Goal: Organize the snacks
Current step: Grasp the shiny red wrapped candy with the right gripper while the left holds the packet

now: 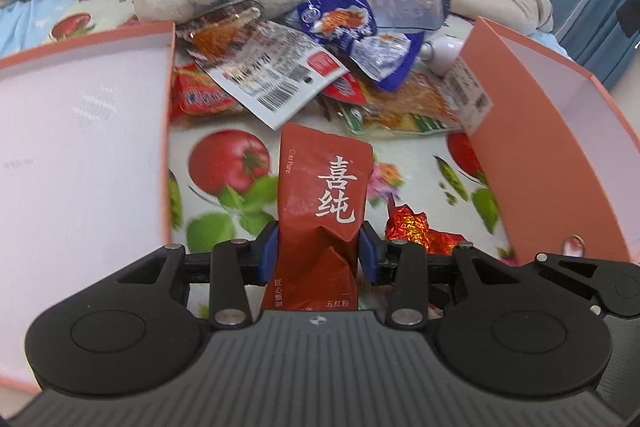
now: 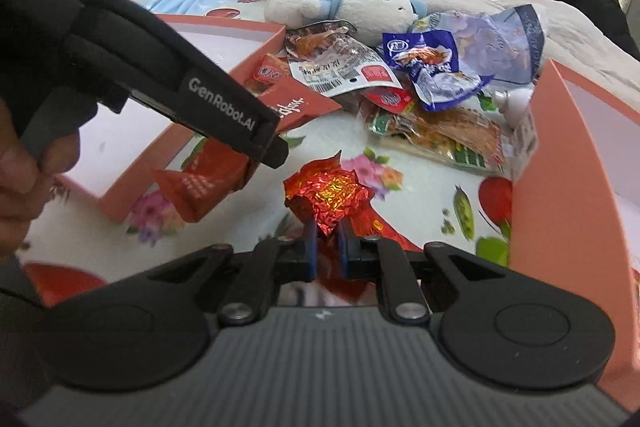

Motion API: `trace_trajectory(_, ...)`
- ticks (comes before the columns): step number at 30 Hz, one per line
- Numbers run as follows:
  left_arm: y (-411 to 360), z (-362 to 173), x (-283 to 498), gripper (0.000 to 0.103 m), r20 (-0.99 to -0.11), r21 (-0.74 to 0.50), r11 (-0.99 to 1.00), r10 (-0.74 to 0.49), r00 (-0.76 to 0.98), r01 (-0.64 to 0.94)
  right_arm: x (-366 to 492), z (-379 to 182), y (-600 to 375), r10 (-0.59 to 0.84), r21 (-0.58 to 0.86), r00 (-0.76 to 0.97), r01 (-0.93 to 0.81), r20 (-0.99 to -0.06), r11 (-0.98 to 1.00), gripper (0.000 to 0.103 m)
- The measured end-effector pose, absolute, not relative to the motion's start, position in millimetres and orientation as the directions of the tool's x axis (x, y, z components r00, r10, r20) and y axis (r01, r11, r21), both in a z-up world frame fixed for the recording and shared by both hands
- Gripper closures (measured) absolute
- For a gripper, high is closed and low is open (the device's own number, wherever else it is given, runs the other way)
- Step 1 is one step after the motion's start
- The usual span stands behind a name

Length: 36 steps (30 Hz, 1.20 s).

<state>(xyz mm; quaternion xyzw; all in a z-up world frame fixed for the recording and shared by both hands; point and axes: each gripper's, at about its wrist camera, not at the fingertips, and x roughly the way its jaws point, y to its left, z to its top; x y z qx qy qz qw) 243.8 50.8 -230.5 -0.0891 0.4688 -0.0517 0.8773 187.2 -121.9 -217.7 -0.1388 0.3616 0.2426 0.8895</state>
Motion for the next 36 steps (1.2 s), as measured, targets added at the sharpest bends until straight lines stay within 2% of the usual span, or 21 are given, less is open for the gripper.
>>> trace_trajectory(3,43.3,-231.2,233.2,0.057,-0.816,-0.215,0.977,-0.180,0.550,0.001,174.0,-216.0,-133.1,0.328,-0.075,0.618,-0.534,-0.715,0.842,0.092)
trace_trajectory(4,41.4,-232.2,230.8,0.057,-0.817,-0.223,0.975,-0.186,0.545,-0.001,170.6,-216.0,-136.0,0.324,-0.079,0.617,-0.535,-0.717,0.841,0.101)
trace_trajectory(10,30.9,-236.0,212.3,0.057,-0.808,-0.253,0.967,-0.226,0.544,0.026,157.9,-211.9,-154.3,0.304,-0.068,0.606,-0.512,-0.735,0.856,0.100)
trace_trajectory(21,46.9,-244.1,199.4,0.057,-0.790,-0.295,0.955,-0.217,0.573,-0.045,178.5,-206.2,-159.7,0.314,0.031,0.586,-0.442,-0.747,0.897,0.096)
trace_trajectory(22,47.7,-244.6,199.0,0.057,-0.790,-0.295,0.954,-0.216,0.574,-0.047,179.8,-206.1,-158.0,0.315,0.033,0.585,-0.440,-0.747,0.897,0.094)
trace_trajectory(23,48.7,-245.1,198.6,0.057,-0.789,-0.296,0.954,-0.215,0.575,-0.048,182.0,-206.8,-156.0,0.312,0.035,0.585,-0.435,-0.749,0.900,0.087)
trace_trajectory(24,49.6,-245.5,197.6,0.057,-0.790,-0.295,0.954,-0.213,0.575,-0.051,183.8,-207.5,-154.6,0.315,0.045,0.581,-0.432,-0.750,0.901,0.079)
trace_trajectory(25,50.7,-246.1,196.9,0.057,-0.790,-0.295,0.954,-0.212,0.575,-0.054,185.2,-207.9,-154.1,0.329,0.065,0.577,-0.429,-0.748,0.901,0.064)
trace_trajectory(26,51.7,-246.6,196.9,0.057,-0.791,-0.296,0.954,-0.211,0.574,-0.056,186.1,-208.1,-153.8,0.340,0.083,0.574,-0.425,-0.745,0.901,0.061)
trace_trajectory(30,55.9,-247.7,195.8,0.057,-0.792,-0.297,0.953,-0.206,0.575,-0.068,192.4,-211.1,-149.2,0.320,0.075,0.571,-0.409,-0.756,0.909,0.060)
trace_trajectory(32,56.7,-249.1,195.7,0.057,-0.793,-0.297,0.952,-0.203,0.575,-0.073,197.6,-214.3,-149.1,0.305,0.079,0.568,-0.386,-0.764,0.919,0.047)
trace_trajectory(34,57.3,-250.8,195.9,0.057,-0.795,-0.296,0.952,-0.199,0.573,-0.079,202.0,-218.0,-150.5,0.288,0.078,0.572,-0.362,-0.768,0.929,0.041)
trace_trajectory(36,57.9,-252.3,195.8,0.057,-0.795,-0.301,0.950,-0.203,0.572,-0.081,208.0,-223.1,-151.9,0.276,0.086,0.559,-0.342,-0.782,0.936,0.041)
